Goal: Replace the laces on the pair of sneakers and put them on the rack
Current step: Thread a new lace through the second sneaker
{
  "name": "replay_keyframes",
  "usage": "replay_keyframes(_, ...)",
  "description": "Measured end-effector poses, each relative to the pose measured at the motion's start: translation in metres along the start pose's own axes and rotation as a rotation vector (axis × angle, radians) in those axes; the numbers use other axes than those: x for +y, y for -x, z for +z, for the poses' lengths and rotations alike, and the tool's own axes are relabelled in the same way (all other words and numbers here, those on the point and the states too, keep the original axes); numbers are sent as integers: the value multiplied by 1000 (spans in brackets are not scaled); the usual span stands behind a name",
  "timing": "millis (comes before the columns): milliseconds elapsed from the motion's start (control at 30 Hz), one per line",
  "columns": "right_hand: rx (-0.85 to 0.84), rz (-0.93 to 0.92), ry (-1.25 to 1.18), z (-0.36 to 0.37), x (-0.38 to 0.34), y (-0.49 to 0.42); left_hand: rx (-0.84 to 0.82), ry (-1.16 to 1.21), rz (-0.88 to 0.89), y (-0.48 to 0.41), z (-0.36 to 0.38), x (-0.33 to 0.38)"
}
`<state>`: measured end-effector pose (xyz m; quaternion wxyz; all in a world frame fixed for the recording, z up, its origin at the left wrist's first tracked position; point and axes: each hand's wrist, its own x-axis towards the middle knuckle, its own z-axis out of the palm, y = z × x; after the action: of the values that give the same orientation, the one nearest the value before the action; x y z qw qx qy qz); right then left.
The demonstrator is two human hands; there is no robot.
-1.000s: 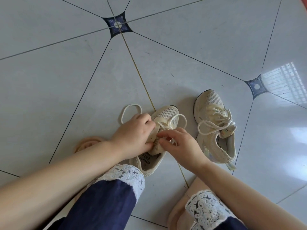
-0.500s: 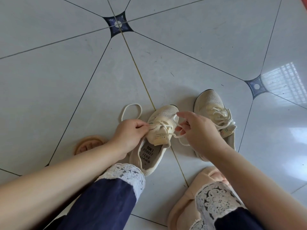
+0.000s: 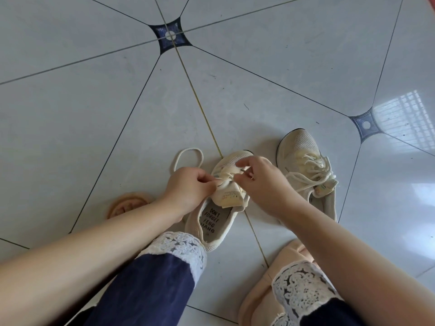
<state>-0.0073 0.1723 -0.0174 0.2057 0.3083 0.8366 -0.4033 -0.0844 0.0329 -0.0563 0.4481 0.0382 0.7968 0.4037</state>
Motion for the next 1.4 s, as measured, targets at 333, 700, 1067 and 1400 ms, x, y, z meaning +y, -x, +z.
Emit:
replay_keyframes(333,-67,86,-320,-9,-8,0,-10,70,-55,-2,1,-2)
replay_keyframes(700,-73,-18,-52,-3,-1,-7,-24,120,-77,-3,2,-4)
replay_keyframes(1067,140,-38,-130,20,2,-1,-49,367,-229,0,2,-6)
replay_keyframes(1400,174,-123,42,29,4,5,-82,613,-432,-1,5,-4)
